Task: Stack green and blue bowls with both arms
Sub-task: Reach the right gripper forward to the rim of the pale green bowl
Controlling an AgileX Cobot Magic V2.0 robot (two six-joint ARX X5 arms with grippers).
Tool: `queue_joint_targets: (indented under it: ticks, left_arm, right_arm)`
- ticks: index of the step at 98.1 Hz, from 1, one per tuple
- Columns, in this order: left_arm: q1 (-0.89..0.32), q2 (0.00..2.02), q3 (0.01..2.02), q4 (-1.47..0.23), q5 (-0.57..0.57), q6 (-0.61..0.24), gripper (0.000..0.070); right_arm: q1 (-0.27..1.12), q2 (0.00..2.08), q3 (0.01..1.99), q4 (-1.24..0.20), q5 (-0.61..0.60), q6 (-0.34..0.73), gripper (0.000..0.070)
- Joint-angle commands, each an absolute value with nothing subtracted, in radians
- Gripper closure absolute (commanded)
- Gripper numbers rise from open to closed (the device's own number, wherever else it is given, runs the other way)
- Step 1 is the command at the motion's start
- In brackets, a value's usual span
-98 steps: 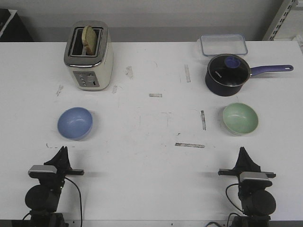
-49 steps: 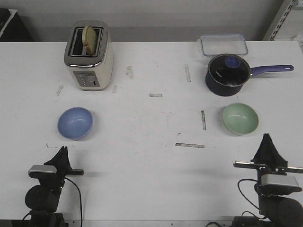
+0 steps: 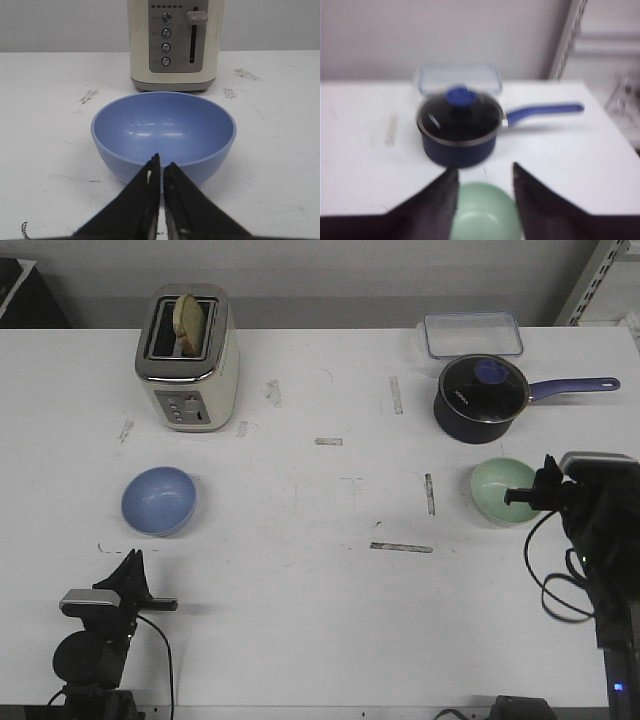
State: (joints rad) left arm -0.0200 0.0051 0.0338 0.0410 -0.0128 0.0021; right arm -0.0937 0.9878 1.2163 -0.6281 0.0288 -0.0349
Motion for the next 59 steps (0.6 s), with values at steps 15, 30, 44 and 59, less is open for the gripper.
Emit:
queue_joint_targets:
  ticks: [15,30,44,59]
  left_arm:
    - [-0.019,0.003,0.012,0.051,-0.011,0.007,0.0699]
    - [-0.019,0.003,0.012,0.051,-0.011,0.007,0.0699]
    - [-0.019,0.003,0.012,0.051,-0.011,0.007,0.0699]
    - [-0.019,0.003,0.012,0.051,-0.011,0.007,0.0699]
  right_arm:
    - [-0.233,1.192,1.258,-0.668,-0.073,-0.143,0.0125]
    - [-0.305,1.318,1.258,-0.708,-0.141,-0.217,0.0119]
    - [-0.337,1.438,1.258,-0.705,-0.179,-0.275,0.0121]
    - [-0.347,1.558,1.258,-0.698,-0.181,-0.290,0.0155]
